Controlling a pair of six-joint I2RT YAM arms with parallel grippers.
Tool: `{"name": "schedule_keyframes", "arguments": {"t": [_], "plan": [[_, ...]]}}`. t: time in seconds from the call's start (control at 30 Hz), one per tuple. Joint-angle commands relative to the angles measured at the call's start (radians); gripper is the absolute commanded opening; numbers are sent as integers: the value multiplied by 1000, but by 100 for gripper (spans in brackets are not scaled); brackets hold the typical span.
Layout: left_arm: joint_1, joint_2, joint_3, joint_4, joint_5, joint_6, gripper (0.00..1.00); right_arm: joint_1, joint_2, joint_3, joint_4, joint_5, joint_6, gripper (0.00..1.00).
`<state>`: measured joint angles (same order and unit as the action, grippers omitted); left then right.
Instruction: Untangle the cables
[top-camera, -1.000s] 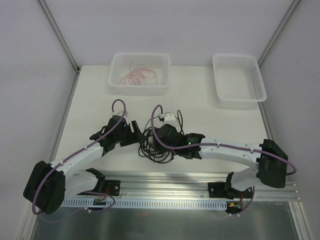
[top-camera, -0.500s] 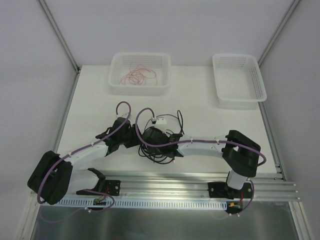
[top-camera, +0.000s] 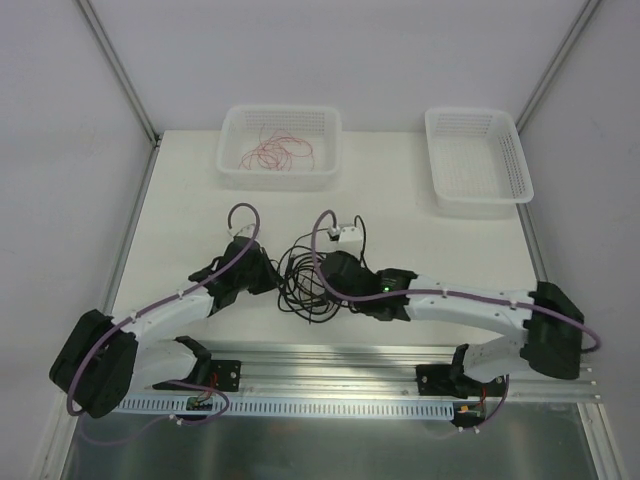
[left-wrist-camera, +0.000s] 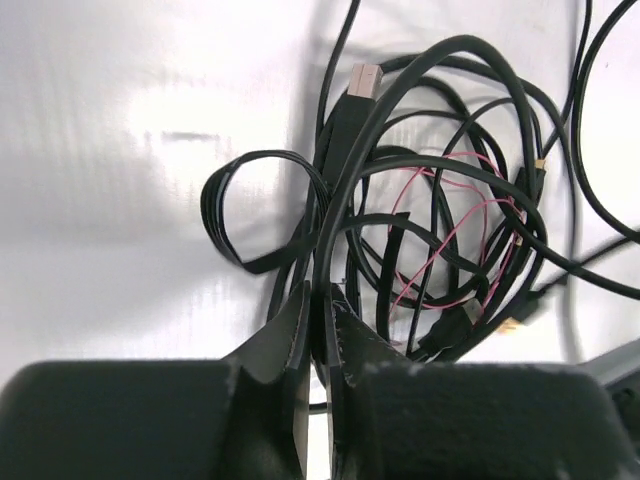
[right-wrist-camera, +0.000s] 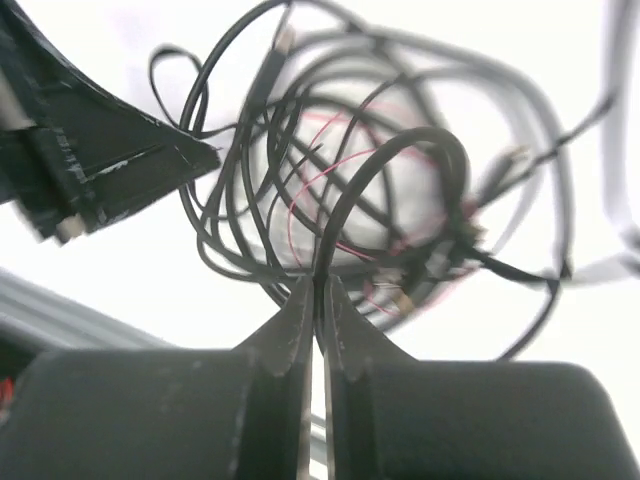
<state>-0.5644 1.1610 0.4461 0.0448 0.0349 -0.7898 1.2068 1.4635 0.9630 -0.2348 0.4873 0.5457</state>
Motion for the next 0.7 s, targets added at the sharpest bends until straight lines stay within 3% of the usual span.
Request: {"name": "schedule_keyframes", "arguments": {"t": [0.0,0.2,0.33,0.5,0.67], "plan": [[-8,-99,34,-98,-142,82,0,-3,-259,8,-182,164,-136,1],[29,-233,166,-293,-305,210,0,-27,-555,57,-478,381,-220,1],[103,-290,262,-368,-303,270,0,-76,-759,101,-601,462,-274,1],[139,-356,373,-446,-313,322,0,-118,-874,131,-647,496,-319,1],[141,-412,468,-451,-129,330,0,-136,-815,76,-702,453,-251,1]]}}
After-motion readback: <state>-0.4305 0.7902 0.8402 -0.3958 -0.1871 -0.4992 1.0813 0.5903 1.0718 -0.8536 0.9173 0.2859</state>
